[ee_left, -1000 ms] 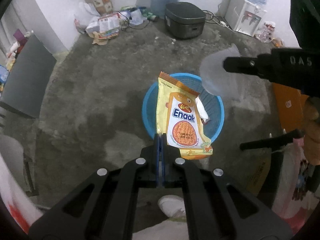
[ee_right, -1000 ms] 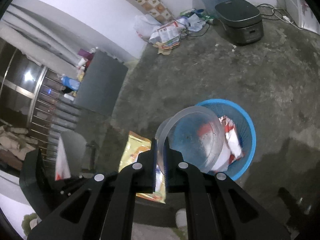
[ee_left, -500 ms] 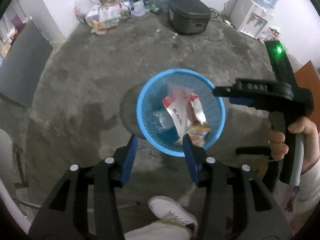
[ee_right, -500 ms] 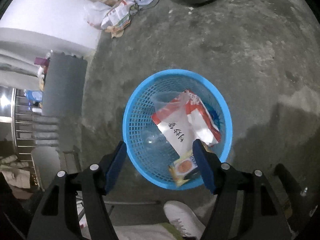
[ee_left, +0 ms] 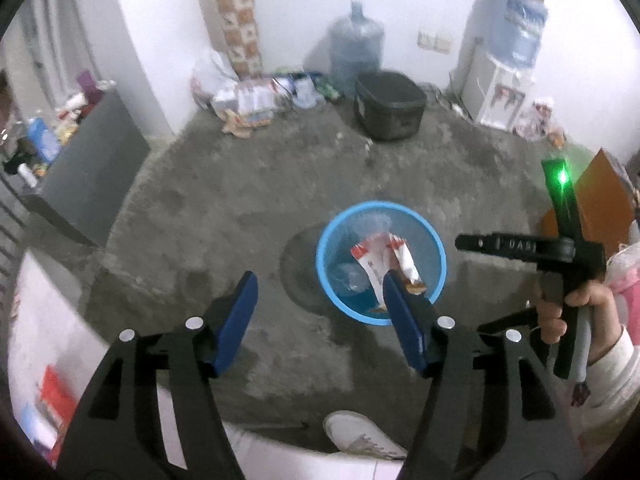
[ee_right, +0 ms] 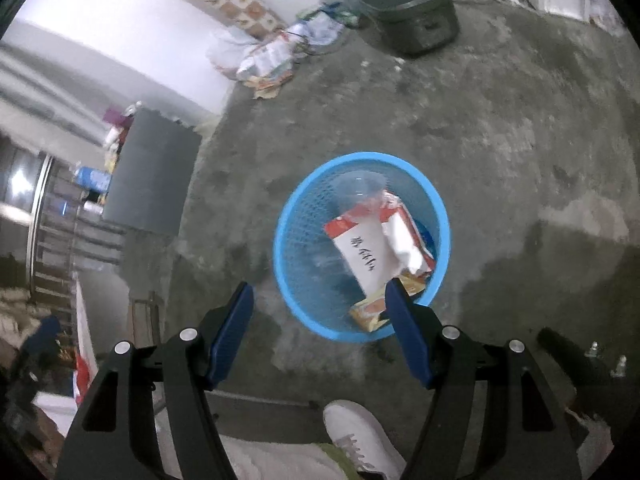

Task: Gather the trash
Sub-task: 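Open both tools, dropping the Enaak packet and cup into the wastebasket, then move both open tools back to the table toward the red wrapper and purple bag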

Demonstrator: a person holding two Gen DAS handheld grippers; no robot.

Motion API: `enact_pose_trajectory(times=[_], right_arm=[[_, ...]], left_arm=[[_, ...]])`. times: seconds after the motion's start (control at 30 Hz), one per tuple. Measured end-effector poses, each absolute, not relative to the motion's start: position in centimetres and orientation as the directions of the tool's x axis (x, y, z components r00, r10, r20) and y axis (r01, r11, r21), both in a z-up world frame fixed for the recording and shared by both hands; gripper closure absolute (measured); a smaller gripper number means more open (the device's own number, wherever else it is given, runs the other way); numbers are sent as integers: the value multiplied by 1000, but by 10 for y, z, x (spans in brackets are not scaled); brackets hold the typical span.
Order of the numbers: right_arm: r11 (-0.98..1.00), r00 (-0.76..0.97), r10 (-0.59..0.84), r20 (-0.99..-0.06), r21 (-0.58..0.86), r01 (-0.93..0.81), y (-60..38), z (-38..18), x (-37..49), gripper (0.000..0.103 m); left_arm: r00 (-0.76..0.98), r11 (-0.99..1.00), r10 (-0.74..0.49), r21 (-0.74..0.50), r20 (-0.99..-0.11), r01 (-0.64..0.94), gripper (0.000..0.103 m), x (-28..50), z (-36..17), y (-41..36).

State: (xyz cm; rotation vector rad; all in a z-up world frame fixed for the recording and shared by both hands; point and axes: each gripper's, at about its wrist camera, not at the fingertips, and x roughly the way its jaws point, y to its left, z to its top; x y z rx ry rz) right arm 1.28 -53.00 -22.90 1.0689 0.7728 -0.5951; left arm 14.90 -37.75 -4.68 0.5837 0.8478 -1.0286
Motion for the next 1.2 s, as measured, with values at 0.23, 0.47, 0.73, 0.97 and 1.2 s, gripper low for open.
enact_pose_trajectory(times=[0.23,0.47,0.73,0.97,1.2], right_arm=[[514,699,-29,-715,589,624,-476,-163,33,36],[662,757,94,-647,608,438,-412,-106,83,36],[743,736,235,-635,606,285,-342,-86,148,36],[772,680,322,-659,599,214,-292,-87,198,36],[776,640,358,-680,597,201,-271,-95,236,36]], left_arm=[[347,529,-577,-15,-739,848,41,155,16,-273],[507,705,-552,-47,-662,707,41,174,53,-144],[591,833,-468,-105,-657,543,41,189,46,-39],[566,853,-452,-147,-690,501,41,195,19,-2],[579,856,-445,-135,-683,499,47,200,10,4]])
